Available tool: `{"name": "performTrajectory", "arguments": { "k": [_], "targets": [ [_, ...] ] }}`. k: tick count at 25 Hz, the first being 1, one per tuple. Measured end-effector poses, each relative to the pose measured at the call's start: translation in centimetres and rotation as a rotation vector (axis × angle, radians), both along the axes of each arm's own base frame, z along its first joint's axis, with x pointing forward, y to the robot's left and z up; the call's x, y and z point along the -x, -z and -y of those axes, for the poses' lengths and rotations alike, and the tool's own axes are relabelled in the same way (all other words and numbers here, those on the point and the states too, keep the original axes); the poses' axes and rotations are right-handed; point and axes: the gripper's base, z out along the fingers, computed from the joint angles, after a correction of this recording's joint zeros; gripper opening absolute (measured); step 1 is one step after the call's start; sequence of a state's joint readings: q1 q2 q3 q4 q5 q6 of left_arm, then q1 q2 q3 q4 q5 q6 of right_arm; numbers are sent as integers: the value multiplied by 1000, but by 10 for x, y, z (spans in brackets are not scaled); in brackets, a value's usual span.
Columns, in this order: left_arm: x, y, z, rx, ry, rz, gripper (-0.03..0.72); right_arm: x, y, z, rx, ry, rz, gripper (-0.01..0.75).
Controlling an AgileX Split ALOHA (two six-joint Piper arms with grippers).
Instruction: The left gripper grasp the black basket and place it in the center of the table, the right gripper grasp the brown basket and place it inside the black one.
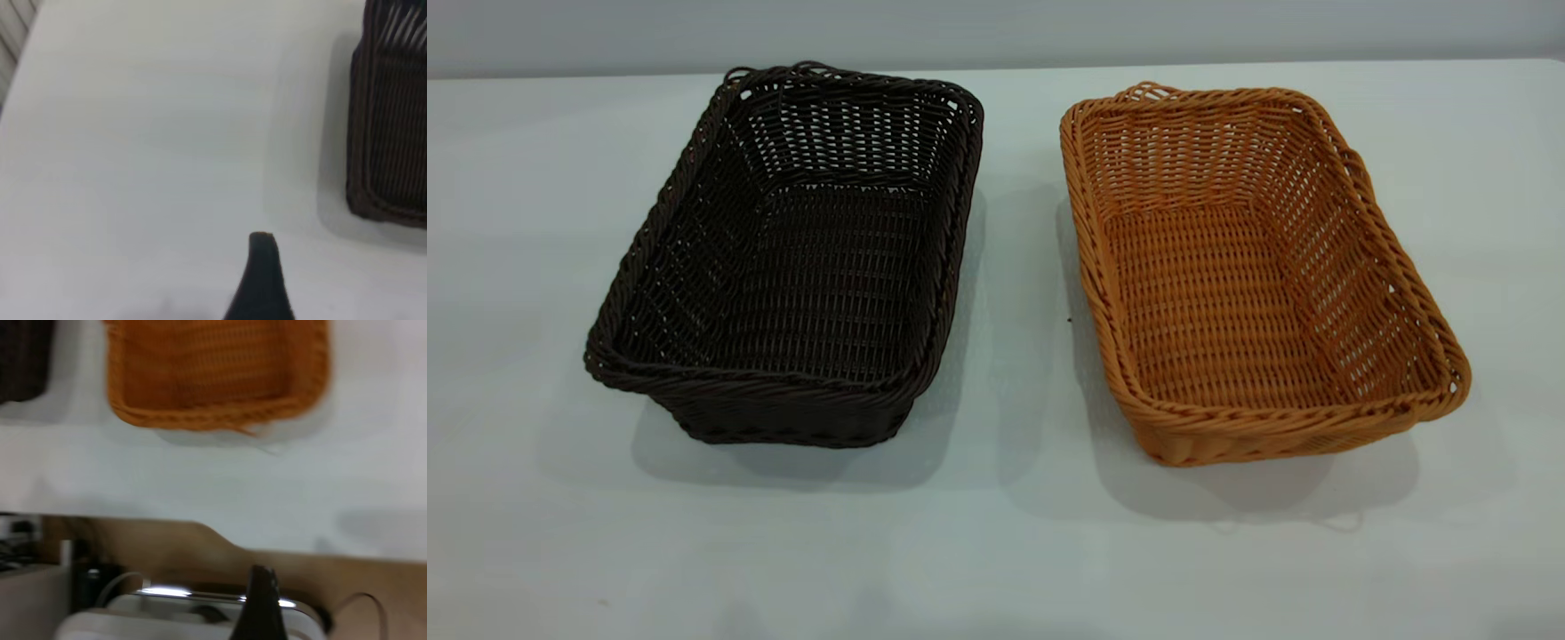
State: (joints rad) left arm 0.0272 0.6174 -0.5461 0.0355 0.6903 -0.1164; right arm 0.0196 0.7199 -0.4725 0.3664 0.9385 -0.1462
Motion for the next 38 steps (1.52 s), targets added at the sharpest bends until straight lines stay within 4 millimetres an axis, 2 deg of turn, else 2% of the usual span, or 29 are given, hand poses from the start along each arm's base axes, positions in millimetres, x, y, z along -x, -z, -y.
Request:
{"name": "performTrajectory", "arguments": {
  "k": [3,7,14,21,25,29,33,38],
  "targets": [
    [-33,5,-1,-10,17,-105,543,-31,10,-6,-71,9,0,531],
    [-72,16,-2,-15,33,-200,543,-64,36,-12,-150,20,-86,531],
    [-114,26,2,60,20,-186,543,-99,85,-31,-502,273,-412,531],
    [-136,40,4,94,19,-232,543,-119,138,-64,-715,555,-644,531],
    [-140,50,4,94,22,-281,543,-124,171,-76,-711,685,-724,523],
    [-142,51,4,93,22,-276,543,-128,200,-78,-642,778,-789,498],
    [-145,56,3,92,21,-288,543,-140,220,-76,-588,848,-791,488],
    [-162,76,3,84,28,-328,543,-152,237,-76,-562,910,-799,488]
  ]
}}
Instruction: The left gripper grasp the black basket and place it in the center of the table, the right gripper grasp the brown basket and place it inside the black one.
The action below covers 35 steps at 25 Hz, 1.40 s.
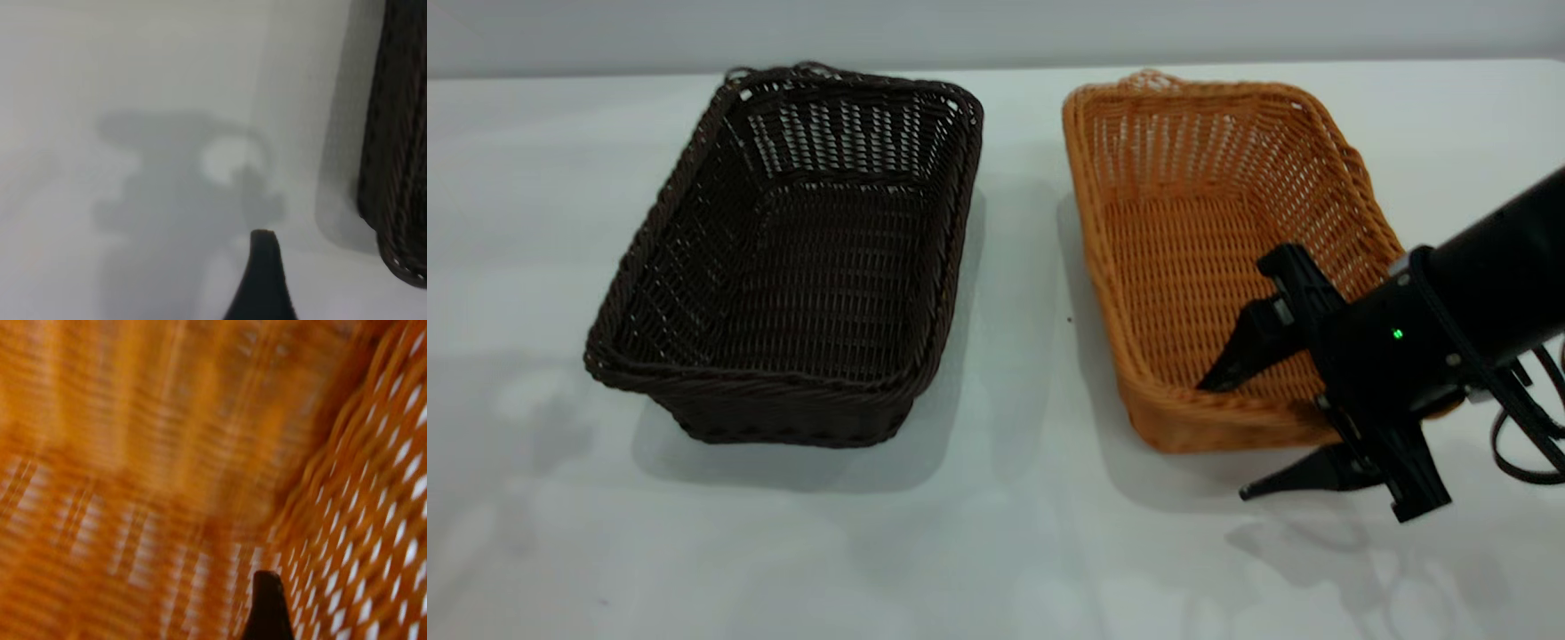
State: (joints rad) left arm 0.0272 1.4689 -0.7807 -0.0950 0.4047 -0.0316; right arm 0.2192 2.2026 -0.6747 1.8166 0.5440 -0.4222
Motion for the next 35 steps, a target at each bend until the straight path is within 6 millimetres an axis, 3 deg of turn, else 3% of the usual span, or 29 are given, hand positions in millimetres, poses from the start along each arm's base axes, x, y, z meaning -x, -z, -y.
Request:
{"name": "performTrajectory", "arguments": {
  "k": [7,15,23,29,32,35],
  "targets": [
    [-50,37,2,-12,40,-75,543,-7,7,-2,0,-2,4,488],
    [-100,74,47,-31,204,-142,543,-7,7,-3,-22,-15,12,480],
    [-118,100,84,-13,286,-166,543,-7,4,-8,-78,-41,30,454],
    [-116,134,93,-20,315,-219,541,-7,3,-8,-81,-43,32,437],
    [-115,141,93,-22,316,-236,517,-7,3,-8,-80,-48,37,372],
    [-117,143,93,-23,313,-221,443,-7,3,-8,-78,-67,50,277]
  ]
}}
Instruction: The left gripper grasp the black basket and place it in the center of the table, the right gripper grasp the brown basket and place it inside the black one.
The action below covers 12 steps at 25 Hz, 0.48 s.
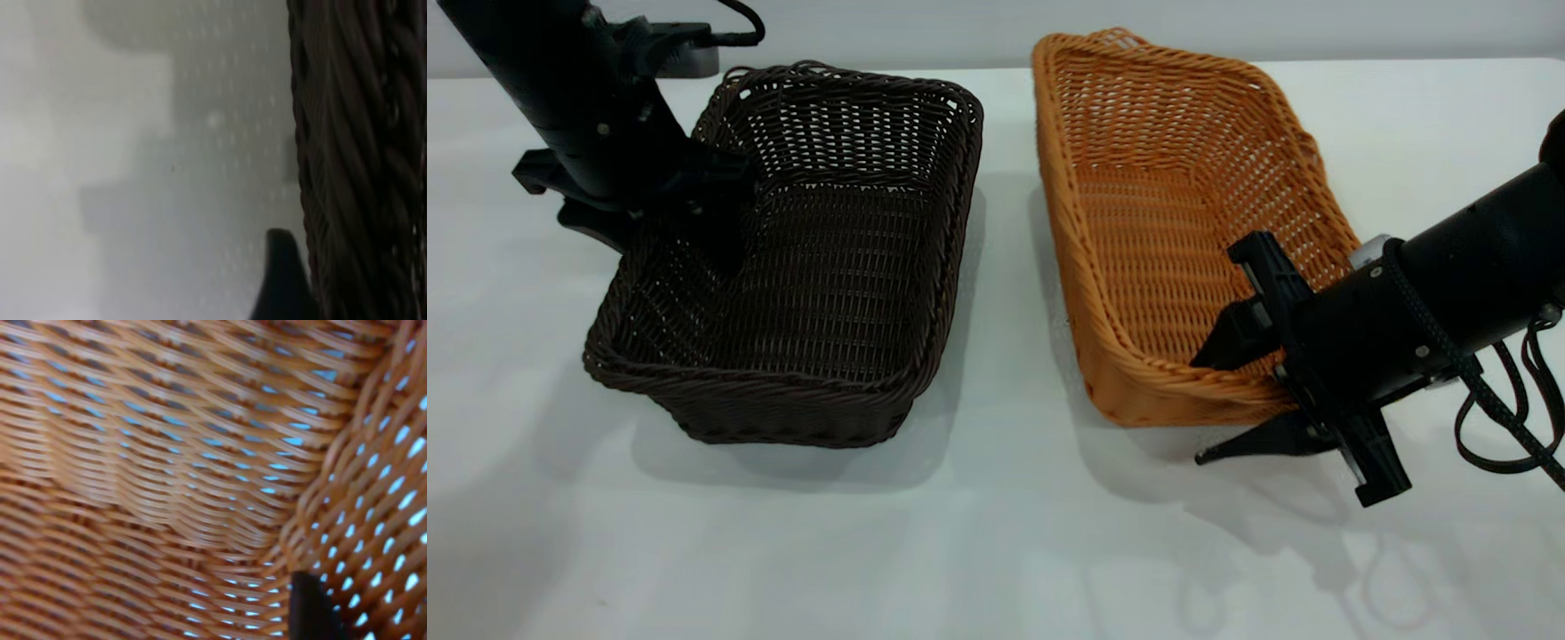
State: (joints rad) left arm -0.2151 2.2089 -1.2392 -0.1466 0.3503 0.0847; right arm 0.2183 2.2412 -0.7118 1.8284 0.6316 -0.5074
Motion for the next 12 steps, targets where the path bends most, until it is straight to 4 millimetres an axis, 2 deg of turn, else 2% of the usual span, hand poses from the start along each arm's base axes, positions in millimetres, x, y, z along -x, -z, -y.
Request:
{"name": "performTrajectory", "arguments": {
  "k": [4,7,9,12],
  "targets": [
    [-1,2,0,-2,0,12,251,0,0,0,2,-14,13,157],
    [-1,2,0,-2,-7,10,107,-2,-1,1,-9,1,13,132],
    [-3,1,-2,-11,-4,25,78,-4,-2,5,-24,16,16,129],
    [-5,-2,-5,-63,76,55,74,-13,-13,21,-26,54,58,127]
  ]
}}
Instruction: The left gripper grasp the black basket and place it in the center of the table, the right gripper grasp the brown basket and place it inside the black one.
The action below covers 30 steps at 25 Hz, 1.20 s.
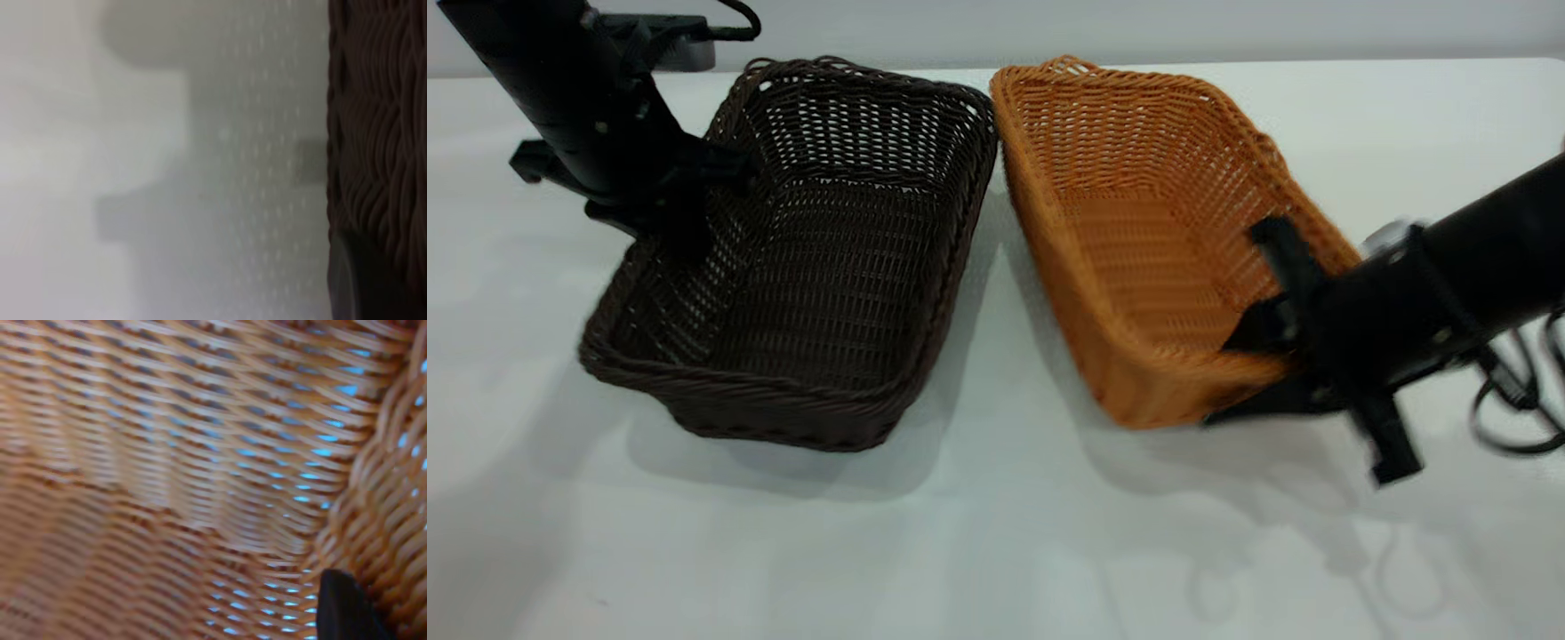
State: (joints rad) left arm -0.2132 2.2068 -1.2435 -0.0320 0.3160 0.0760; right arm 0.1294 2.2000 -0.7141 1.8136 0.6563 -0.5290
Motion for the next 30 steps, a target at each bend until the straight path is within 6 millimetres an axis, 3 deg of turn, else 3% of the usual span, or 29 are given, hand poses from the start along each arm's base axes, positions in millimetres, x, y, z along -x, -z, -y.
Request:
{"name": "performTrajectory", "arguments": {
  "k": [6,9,13,17,21,27,30],
  "targets": [
    [-8,-4,8,-115,264,134,72,-46,-56,58,-19,172,237,127],
    [-11,-8,30,-196,552,249,72,-64,-88,75,-36,152,379,126],
    [-11,-14,70,-250,865,440,71,-71,-115,81,-14,44,486,126],
    [-8,-6,98,-281,1101,594,71,-68,-121,78,-39,-20,505,125],
    [-4,10,112,-293,1259,652,71,-67,-121,76,-59,-44,507,125],
    [-4,13,114,-255,1242,670,78,-67,-122,75,-61,-47,508,125],
    [-4,13,115,-231,1225,687,120,-67,-122,75,-61,-48,508,125]
  ]
}}
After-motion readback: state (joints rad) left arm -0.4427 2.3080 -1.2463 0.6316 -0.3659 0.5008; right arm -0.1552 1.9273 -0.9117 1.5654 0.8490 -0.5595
